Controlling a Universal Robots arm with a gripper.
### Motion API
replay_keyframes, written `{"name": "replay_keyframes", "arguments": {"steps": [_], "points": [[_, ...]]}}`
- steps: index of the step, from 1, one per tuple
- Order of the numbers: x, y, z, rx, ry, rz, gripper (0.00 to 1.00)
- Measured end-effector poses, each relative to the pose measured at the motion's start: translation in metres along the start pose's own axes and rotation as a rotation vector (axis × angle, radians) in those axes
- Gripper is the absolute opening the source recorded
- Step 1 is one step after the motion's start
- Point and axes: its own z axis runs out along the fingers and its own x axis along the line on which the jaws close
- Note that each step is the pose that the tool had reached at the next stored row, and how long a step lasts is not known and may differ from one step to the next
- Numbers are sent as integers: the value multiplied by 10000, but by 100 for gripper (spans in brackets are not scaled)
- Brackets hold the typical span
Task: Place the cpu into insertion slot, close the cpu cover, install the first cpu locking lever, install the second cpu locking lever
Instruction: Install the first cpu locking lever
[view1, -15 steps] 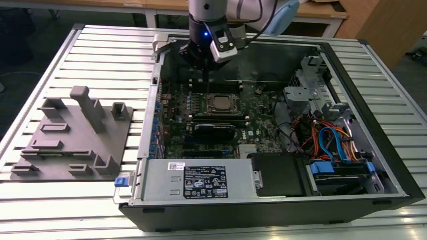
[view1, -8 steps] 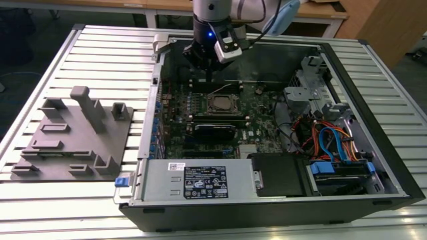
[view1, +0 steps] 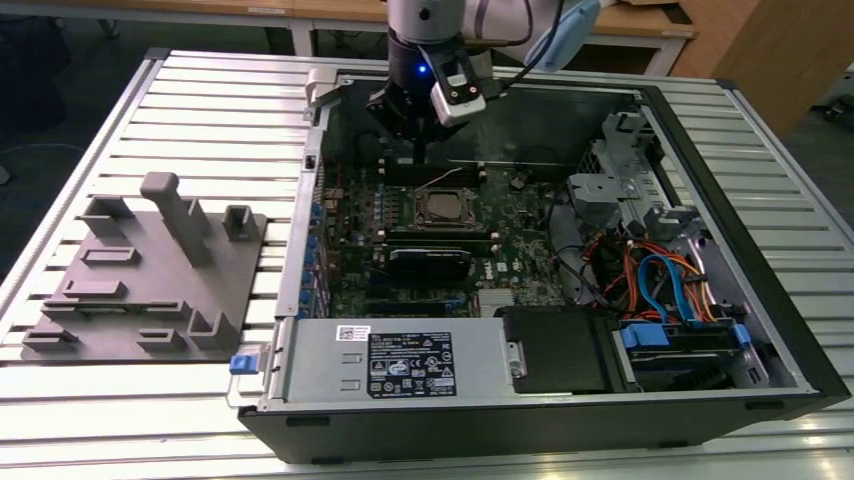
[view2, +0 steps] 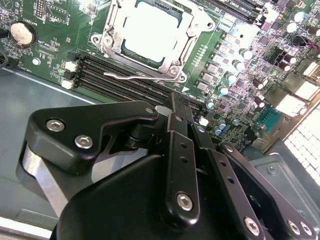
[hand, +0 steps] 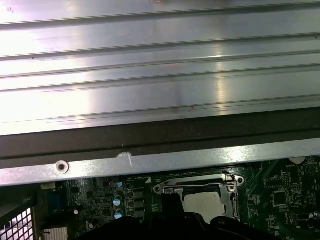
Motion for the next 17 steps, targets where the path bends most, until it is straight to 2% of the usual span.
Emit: {"name": "replay_keyframes", "arguments": {"steps": [15, 16, 17], "points": [[-4, -6, 0, -1, 0, -2, 10], [-6, -22, 0, -57, 6, 0, 10], [-6, -36, 2, -207, 24, 9, 10]]}}
